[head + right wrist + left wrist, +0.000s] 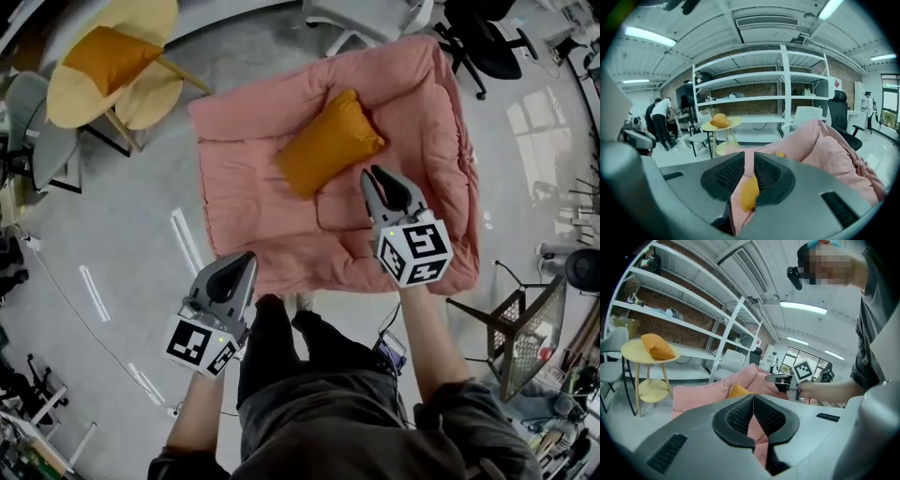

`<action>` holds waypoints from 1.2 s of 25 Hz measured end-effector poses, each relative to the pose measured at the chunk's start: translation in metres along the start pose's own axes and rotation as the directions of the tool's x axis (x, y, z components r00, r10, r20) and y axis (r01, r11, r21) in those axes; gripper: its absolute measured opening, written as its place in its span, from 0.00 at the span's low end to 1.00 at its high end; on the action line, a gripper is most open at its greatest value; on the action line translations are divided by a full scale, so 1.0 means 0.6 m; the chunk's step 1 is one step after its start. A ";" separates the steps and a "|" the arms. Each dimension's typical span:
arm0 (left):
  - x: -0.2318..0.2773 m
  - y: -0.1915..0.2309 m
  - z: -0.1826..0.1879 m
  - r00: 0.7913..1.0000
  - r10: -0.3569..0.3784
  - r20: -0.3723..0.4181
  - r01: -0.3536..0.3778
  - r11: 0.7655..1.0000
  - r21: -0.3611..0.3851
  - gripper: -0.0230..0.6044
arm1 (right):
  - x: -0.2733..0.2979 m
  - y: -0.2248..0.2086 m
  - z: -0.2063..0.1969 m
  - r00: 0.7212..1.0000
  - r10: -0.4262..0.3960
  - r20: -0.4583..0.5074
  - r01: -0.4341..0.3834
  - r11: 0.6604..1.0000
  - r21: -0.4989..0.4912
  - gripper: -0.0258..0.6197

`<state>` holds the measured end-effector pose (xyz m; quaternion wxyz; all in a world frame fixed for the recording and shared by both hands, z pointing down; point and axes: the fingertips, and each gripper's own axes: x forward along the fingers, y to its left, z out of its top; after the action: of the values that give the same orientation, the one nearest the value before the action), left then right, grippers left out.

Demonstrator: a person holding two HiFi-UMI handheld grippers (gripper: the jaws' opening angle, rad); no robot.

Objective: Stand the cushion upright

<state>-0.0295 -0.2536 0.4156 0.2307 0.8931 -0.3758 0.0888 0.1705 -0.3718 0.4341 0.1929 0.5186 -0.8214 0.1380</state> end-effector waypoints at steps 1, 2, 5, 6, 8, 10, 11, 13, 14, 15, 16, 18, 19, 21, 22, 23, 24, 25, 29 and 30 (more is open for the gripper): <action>-0.011 -0.005 0.008 1.000 0.007 0.005 -0.007 1.000 0.016 0.05 | -0.016 0.014 0.014 1.000 0.018 0.017 -0.018 1.000 0.012 0.13; -0.023 -0.010 0.016 1.000 0.015 0.007 -0.015 0.999 0.036 0.05 | -0.030 0.027 0.027 0.999 0.034 0.034 -0.035 0.999 0.025 0.12; -0.053 -0.020 0.034 0.999 0.030 0.015 -0.031 0.996 0.080 0.05 | -0.068 0.065 0.060 0.994 0.078 0.072 -0.082 0.995 0.055 0.10; -0.060 -0.023 0.041 0.999 0.032 0.020 -0.034 0.996 0.083 0.05 | -0.079 0.076 0.069 0.993 0.089 0.081 -0.093 0.994 0.056 0.10; -0.070 -0.030 0.056 0.999 0.045 0.015 -0.046 0.994 0.094 0.05 | -0.097 0.099 0.083 0.989 0.112 0.096 -0.117 0.992 0.054 0.10; -0.075 -0.038 0.081 0.999 0.048 0.021 -0.050 0.992 0.119 0.05 | -0.111 0.121 0.096 0.985 0.137 0.108 -0.143 0.989 0.048 0.10; -0.076 -0.042 0.097 0.999 0.043 0.033 -0.047 0.990 0.131 0.05 | -0.118 0.130 0.102 0.982 0.148 0.113 -0.154 0.987 0.044 0.10; -0.079 -0.049 0.125 0.998 0.035 0.060 -0.043 0.988 0.148 0.05 | -0.129 0.147 0.114 0.978 0.166 0.125 -0.172 0.984 0.041 0.09; -0.081 -0.053 0.136 0.997 0.030 0.070 -0.041 0.987 0.156 0.05 | -0.134 0.155 0.120 0.976 0.173 0.131 -0.179 0.983 0.040 0.09; -0.083 -0.058 0.144 0.997 0.026 0.079 -0.039 0.986 0.163 0.05 | -0.140 0.161 0.126 0.974 0.179 0.137 -0.186 0.982 0.038 0.09; -0.085 -0.063 0.151 0.996 0.023 0.086 -0.037 0.986 0.166 0.05 | -0.145 0.167 0.132 0.972 0.185 0.141 -0.192 0.981 0.035 0.09; -0.090 -0.070 0.160 0.995 0.021 0.095 -0.037 0.986 0.163 0.05 | -0.155 0.179 0.142 0.968 0.201 0.147 -0.208 0.978 0.031 0.08; -0.091 -0.073 0.162 0.995 0.022 0.098 -0.037 0.986 0.160 0.05 | -0.158 0.184 0.146 0.966 0.210 0.149 -0.216 0.976 0.029 0.08; -0.092 -0.077 0.163 0.995 0.021 0.100 -0.037 0.988 0.152 0.05 | -0.166 0.192 0.152 0.963 0.222 0.150 -0.228 0.973 0.023 0.07; -0.092 -0.079 0.162 0.995 0.021 0.100 -0.036 0.988 0.149 0.05 | -0.170 0.195 0.154 0.962 0.227 0.151 -0.233 0.972 0.018 0.07; -0.092 -0.081 0.161 0.995 0.022 0.100 -0.036 0.989 0.146 0.05 | -0.174 0.198 0.155 0.960 0.233 0.152 -0.238 0.971 0.013 0.06; -0.093 -0.083 0.159 0.995 0.021 0.100 -0.036 0.989 0.144 0.05 | -0.177 0.202 0.155 0.959 0.241 0.152 -0.245 0.970 0.007 0.06; -0.093 -0.085 0.157 0.995 0.020 0.100 -0.034 0.989 0.144 0.05 | -0.179 0.207 0.155 0.957 0.248 0.151 -0.251 0.968 0.000 0.06; -0.096 -0.088 0.155 0.995 0.018 0.099 -0.033 0.988 0.150 0.05 | -0.182 0.222 0.152 0.954 0.263 0.145 -0.264 0.964 -0.015 0.06; -0.097 -0.088 0.155 0.995 0.019 0.099 -0.034 0.988 0.152 0.05 | -0.182 0.224 0.151 0.953 0.265 0.144 -0.266 0.964 -0.013 0.06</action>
<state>-0.0342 -0.2293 0.2963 0.1417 0.9064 -0.3904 0.0771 0.0755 -0.2661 0.2998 0.1109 0.4127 -0.8951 0.1272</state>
